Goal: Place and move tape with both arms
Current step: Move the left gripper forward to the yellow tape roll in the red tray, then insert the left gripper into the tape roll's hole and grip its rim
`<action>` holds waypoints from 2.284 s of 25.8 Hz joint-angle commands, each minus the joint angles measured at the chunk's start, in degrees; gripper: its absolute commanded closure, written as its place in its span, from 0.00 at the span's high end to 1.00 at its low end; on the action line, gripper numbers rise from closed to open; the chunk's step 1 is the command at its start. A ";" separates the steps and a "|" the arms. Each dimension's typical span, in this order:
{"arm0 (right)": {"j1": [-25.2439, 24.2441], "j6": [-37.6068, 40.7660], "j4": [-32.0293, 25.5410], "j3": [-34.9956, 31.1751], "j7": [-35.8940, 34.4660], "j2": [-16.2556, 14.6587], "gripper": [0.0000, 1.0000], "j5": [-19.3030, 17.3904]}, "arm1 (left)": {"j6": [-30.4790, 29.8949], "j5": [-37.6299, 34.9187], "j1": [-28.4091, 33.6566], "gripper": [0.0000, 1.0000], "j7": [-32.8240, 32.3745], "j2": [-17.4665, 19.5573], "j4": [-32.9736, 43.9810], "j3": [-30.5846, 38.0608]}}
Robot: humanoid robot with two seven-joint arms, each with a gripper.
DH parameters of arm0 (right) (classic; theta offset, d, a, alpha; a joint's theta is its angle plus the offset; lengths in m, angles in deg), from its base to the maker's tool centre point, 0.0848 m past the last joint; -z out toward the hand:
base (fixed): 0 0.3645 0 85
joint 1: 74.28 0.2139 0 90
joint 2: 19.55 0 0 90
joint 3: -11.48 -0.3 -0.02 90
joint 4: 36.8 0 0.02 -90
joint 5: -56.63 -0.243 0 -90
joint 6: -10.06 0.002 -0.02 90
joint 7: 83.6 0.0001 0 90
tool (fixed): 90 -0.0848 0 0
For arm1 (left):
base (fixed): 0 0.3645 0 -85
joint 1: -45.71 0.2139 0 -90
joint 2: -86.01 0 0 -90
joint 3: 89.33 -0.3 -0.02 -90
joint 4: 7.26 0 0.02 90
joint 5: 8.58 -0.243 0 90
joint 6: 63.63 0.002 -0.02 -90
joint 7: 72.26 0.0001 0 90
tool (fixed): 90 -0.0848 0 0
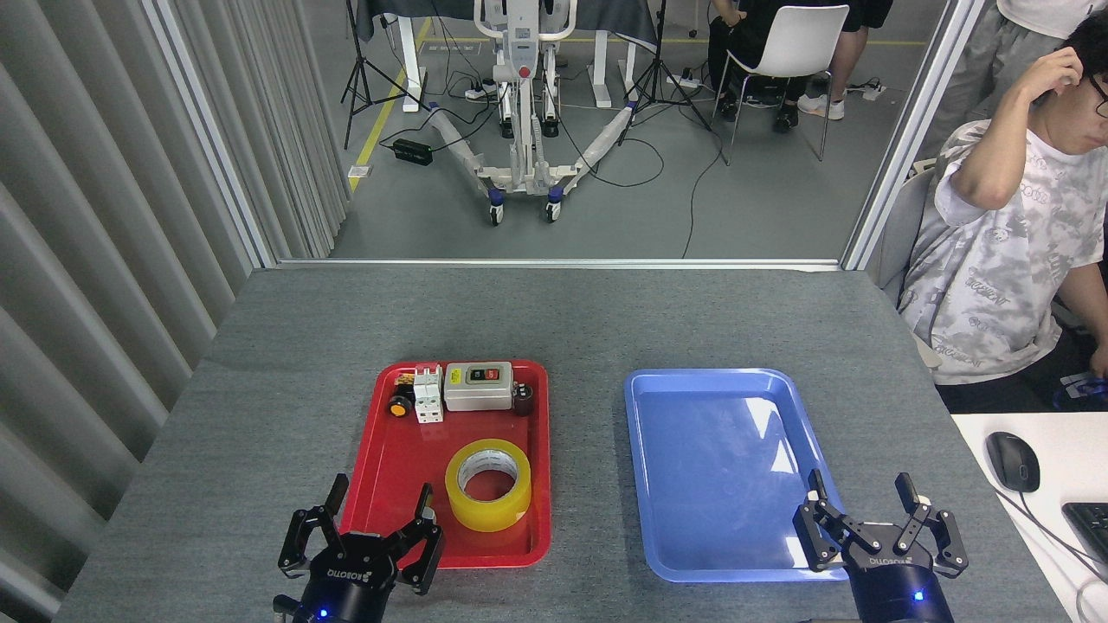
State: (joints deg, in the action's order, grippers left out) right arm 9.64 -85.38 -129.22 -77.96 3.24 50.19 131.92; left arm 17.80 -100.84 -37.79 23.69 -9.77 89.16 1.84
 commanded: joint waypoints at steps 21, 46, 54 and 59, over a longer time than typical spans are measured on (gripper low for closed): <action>0.10 0.08 -0.05 0.06 -0.27 0.23 1.00 0.47 | 0.49 3.32 -12.30 1.00 5.05 0.24 -16.70 -0.90; 0.90 -0.01 0.13 -0.03 -0.36 0.67 1.00 0.64 | 10.77 10.62 -36.38 1.00 1.18 0.59 -43.86 -11.54; 0.90 -0.01 0.13 0.06 -0.45 0.67 1.00 0.82 | 11.04 14.92 -40.95 1.00 -20.27 -0.37 -46.15 -9.16; 0.98 -0.27 0.57 -0.12 -0.45 0.76 1.00 0.82 | 11.12 14.75 -41.39 0.99 -30.20 -0.37 -46.23 -7.93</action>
State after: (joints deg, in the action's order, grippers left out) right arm 10.59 -85.39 -128.90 -77.97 2.78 50.95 132.74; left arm 28.84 -86.18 -78.86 -1.96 -10.09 43.19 -6.77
